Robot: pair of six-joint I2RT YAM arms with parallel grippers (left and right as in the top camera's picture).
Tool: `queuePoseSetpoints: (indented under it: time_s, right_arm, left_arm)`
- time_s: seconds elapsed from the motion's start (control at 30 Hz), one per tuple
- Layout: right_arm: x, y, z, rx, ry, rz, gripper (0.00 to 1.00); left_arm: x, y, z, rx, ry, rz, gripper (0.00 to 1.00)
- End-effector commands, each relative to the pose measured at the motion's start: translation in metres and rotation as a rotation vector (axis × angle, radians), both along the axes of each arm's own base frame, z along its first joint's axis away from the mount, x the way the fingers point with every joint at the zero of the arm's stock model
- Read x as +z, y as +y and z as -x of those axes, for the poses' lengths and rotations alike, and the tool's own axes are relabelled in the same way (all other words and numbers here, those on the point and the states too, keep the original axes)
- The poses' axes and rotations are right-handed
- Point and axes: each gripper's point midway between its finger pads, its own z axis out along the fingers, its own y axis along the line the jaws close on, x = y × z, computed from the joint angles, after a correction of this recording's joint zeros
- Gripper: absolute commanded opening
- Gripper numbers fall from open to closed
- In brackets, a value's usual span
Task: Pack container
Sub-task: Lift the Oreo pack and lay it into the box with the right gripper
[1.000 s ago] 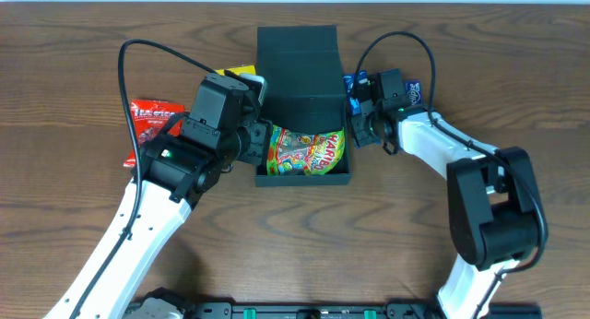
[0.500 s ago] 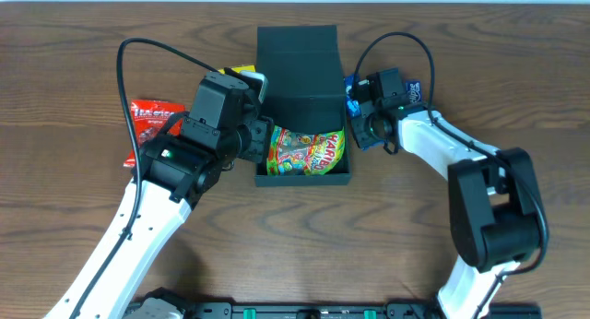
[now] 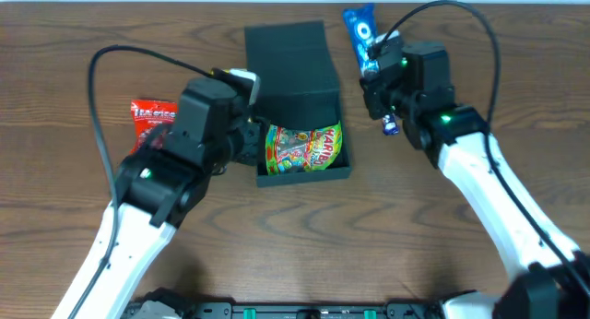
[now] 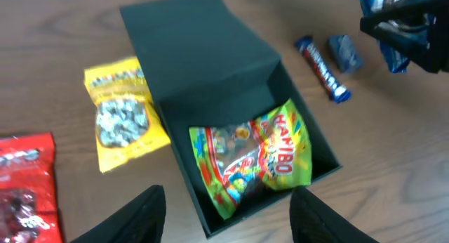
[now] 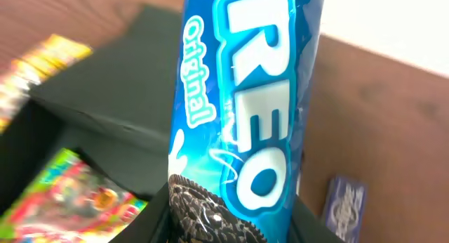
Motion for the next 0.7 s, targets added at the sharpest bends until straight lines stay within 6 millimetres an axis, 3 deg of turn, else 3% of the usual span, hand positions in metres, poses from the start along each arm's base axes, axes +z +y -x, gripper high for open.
queuePoseSetpoints:
  time_s: [0.0, 0.23, 0.47, 0.67]
  right_arm:
    - [0.01, 0.023, 0.01, 0.131, -0.007, -0.046, 0.01]
    - [-0.002, 0.05, 0.029, 0.371, -0.011, 0.004, 0.01]
    - [-0.029, 0.095, 0.066, 0.903, -0.198, 0.303, 0.01]
    - [-0.062, 0.108, 0.064, 1.046, -0.243, 0.423, 0.01]
  left_arm:
    - [0.03, 0.008, 0.004, 0.003, -0.091, 0.0, 0.59]
    - [0.046, 0.015, 0.017, 0.002, -0.134, 0.012, 0.61]
    - [0.036, 0.018, 0.025, 0.0, -0.087, -0.009, 0.61]
    - [0.033, 0.019, 0.027, 0.0, -0.076, -0.014, 0.61]
